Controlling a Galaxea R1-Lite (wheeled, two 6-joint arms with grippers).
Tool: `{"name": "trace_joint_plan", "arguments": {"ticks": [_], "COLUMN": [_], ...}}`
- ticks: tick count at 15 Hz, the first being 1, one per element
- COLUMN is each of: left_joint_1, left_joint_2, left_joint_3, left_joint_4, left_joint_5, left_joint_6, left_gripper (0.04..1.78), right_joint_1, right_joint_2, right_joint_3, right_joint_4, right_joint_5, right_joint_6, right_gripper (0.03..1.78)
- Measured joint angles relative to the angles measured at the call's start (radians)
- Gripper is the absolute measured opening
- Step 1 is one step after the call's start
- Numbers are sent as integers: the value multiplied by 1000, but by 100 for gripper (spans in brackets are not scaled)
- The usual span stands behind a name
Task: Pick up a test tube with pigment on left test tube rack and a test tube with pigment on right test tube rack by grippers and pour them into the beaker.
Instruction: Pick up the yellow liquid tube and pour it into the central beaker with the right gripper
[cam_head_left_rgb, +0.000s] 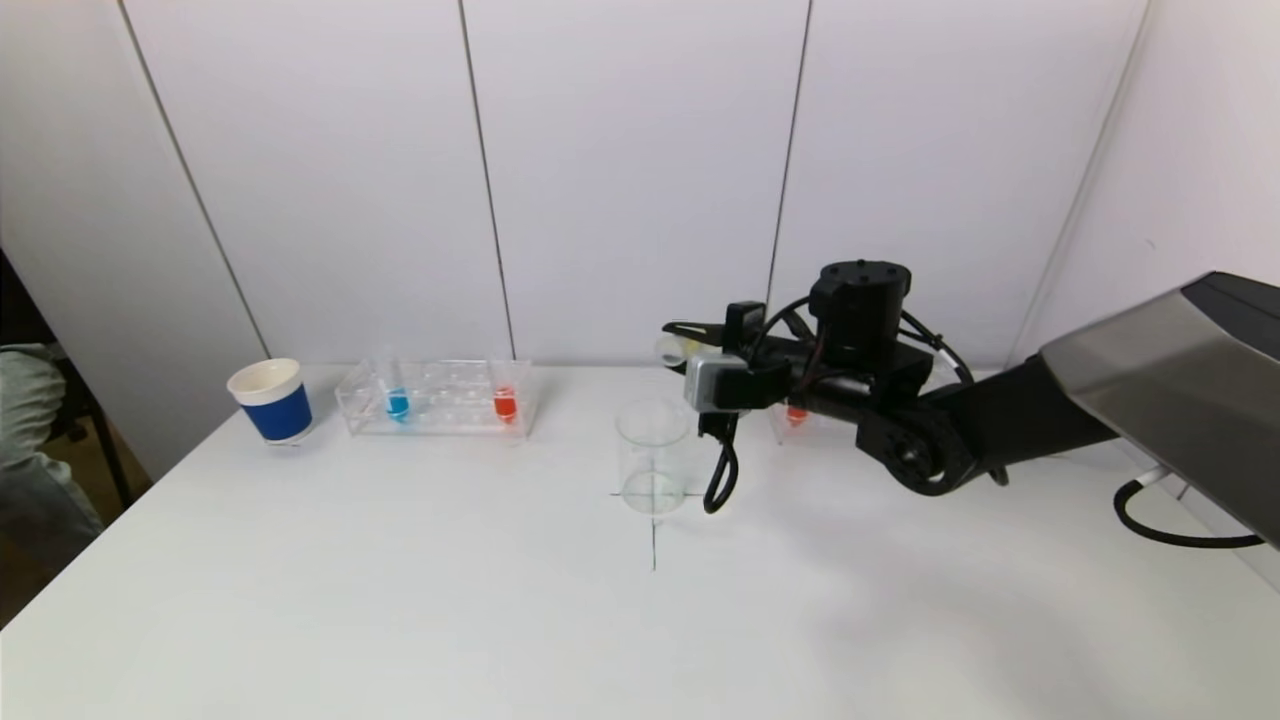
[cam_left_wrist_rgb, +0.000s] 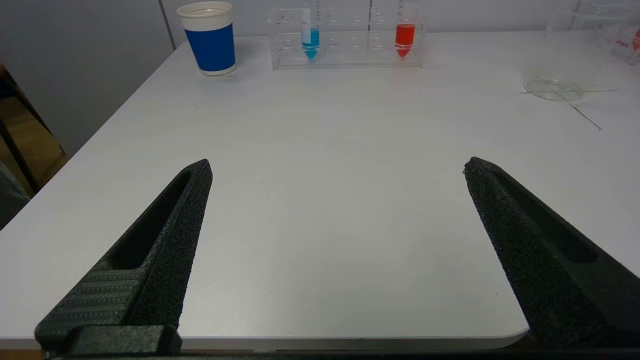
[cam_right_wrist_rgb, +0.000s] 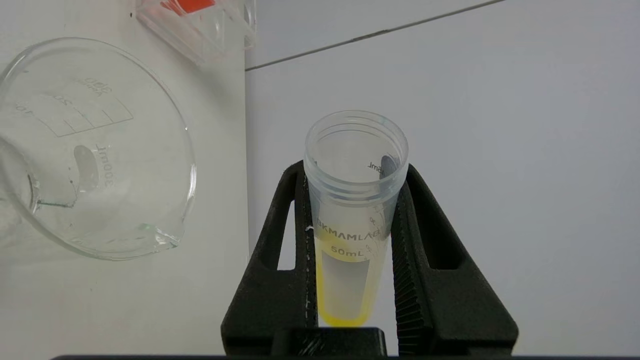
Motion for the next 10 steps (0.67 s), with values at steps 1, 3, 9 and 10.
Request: {"name": "trace_joint_plan", "arguments": {"ticks": [1,3,9,10], "left_joint_1": [0,0,0,0], "left_joint_2": [0,0,0,0], "left_joint_3": [0,0,0,0], "left_joint_4": [0,1,0,0], "left_joint_5": [0,0,0,0], "left_joint_6": [0,0,0,0], "left_gripper": [176,176,176,176], "right_joint_1": [0,-2,-8,-7], "right_joint_2": [0,1,24,29], "right_joint_3": [7,14,11,8], "right_joint_4": [0,0,7,12], "right_joint_5": [0,0,-4,-6], "right_joint_6": [-6,-23,-104,-117], "right_gripper": [48,48,48,48]}}
